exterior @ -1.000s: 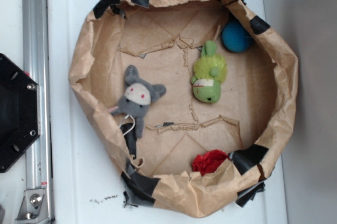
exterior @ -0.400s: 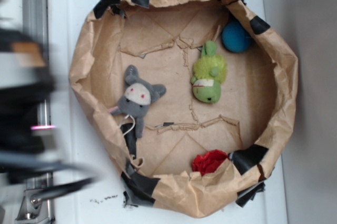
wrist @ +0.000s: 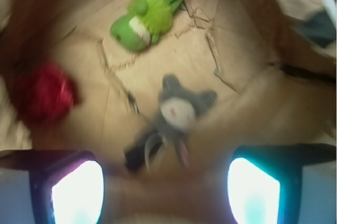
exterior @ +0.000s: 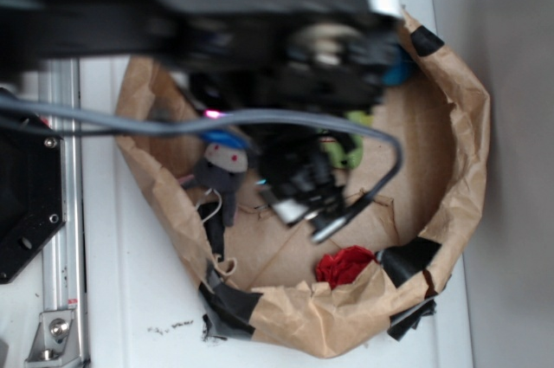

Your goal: Grab the gray animal.

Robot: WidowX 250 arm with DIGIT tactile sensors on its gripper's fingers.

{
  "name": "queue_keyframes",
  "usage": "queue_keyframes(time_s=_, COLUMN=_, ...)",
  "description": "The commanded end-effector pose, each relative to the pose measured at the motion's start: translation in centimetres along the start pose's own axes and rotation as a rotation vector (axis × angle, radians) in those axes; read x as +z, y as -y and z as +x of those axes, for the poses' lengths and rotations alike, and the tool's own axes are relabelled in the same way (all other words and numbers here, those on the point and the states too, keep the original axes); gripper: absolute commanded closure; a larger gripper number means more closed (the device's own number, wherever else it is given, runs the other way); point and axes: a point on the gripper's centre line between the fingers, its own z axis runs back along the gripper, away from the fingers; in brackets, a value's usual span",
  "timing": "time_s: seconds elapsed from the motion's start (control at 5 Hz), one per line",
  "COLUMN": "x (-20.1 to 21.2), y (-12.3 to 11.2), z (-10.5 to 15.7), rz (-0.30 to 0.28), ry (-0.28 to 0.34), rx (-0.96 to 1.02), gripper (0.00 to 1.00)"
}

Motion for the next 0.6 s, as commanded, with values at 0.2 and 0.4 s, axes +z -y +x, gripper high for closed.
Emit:
queue_keyframes(time_s=0.2, x=-12.1, y=-1.9, z=-4.3, rz=0.096, ry=-0.185, rx=-0.093, gripper=0.0)
queue_keyframes(time_s=0.4, x=-13.5, y=-1.7, z=-4.4, rz=0.016, ry=-0.019, rx=-0.299, gripper=1.0)
